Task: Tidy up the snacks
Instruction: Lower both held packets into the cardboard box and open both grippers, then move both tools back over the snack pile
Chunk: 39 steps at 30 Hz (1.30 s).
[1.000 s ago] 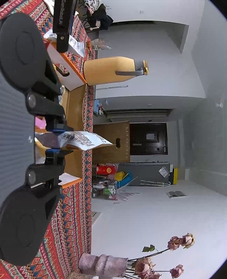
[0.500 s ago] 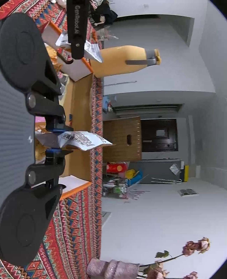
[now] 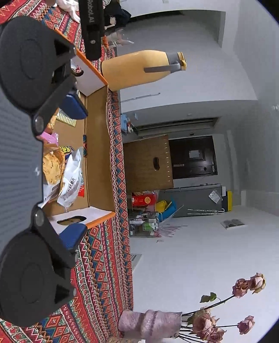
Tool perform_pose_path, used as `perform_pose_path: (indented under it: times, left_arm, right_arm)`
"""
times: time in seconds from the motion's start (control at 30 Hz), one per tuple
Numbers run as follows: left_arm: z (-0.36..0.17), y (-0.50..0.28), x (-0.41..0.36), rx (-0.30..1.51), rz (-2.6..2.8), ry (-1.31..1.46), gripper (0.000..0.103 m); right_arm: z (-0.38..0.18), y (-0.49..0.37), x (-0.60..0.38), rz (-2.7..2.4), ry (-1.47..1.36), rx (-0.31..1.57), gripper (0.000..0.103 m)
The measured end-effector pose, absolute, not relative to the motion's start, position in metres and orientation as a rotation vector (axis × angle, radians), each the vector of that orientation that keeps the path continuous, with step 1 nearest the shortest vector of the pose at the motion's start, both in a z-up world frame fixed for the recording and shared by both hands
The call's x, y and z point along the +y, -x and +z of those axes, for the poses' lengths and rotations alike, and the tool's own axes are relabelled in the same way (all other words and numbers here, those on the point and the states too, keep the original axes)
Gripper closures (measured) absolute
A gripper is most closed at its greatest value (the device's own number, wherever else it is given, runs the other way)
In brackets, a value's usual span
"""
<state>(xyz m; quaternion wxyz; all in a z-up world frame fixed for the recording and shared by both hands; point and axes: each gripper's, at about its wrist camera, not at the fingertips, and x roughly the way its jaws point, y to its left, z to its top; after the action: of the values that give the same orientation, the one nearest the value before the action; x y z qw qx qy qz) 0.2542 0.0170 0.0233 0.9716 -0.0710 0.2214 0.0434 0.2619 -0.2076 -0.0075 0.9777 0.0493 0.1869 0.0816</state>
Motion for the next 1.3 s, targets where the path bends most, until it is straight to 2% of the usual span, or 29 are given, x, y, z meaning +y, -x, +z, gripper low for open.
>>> perform_pose_path:
  times: [0.87, 1.3]
  left_arm:
    - [0.051, -0.215, 0.022, 0.428, 0.116, 0.125, 0.0]
    - [0.025, -0.159, 0.04, 0.5, 0.107, 0.067, 0.0]
  right_arm:
    - [0.021, -0.217, -0.211, 0.175, -0.068, 0.303, 0.0]
    - [0.005, -0.165, -0.216, 0.201, -0.034, 0.343, 0.0]
